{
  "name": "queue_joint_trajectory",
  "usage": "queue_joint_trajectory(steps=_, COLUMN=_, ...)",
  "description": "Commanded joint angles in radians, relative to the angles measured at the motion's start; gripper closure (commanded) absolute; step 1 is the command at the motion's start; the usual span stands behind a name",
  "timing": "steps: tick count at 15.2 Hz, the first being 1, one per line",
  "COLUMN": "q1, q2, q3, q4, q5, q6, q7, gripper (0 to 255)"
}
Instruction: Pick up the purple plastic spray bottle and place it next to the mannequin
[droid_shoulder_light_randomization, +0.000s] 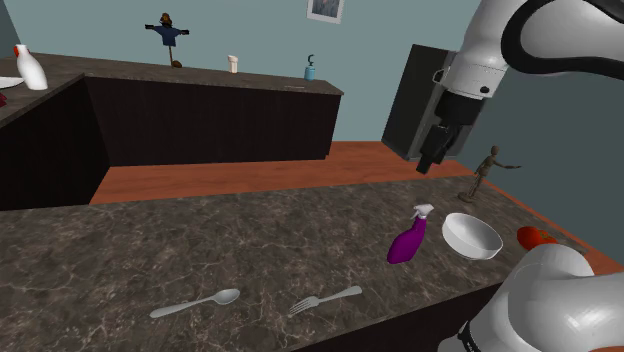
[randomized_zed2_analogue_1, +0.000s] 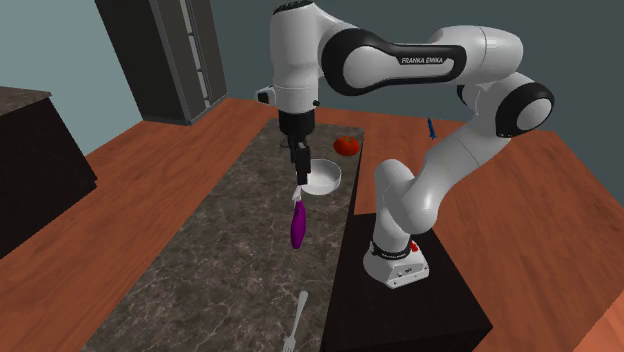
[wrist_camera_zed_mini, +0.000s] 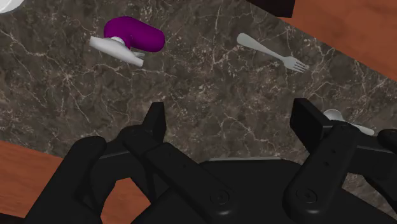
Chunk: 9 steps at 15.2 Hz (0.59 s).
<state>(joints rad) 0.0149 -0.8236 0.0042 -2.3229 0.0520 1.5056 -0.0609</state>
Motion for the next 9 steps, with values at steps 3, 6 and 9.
queue_joint_trajectory(steps=3, q1=0.026, q2=0.028, q3=-0.006, q4=-0.042, q5=-0.042, q6=0.023, q7=-0.085, gripper=0)
queue_joint_trajectory(steps=6, q1=0.061, q2=0.071, q3=-0.014, q4=-0.105, q5=-0.109, q6=0.065, q7=-0.209, gripper=0)
queue_joint_trajectory(steps=9, q1=0.091, q2=0.116, q3=-0.022, q4=-0.17, q5=-0.181, q6=0.117, q7=-0.327, gripper=0)
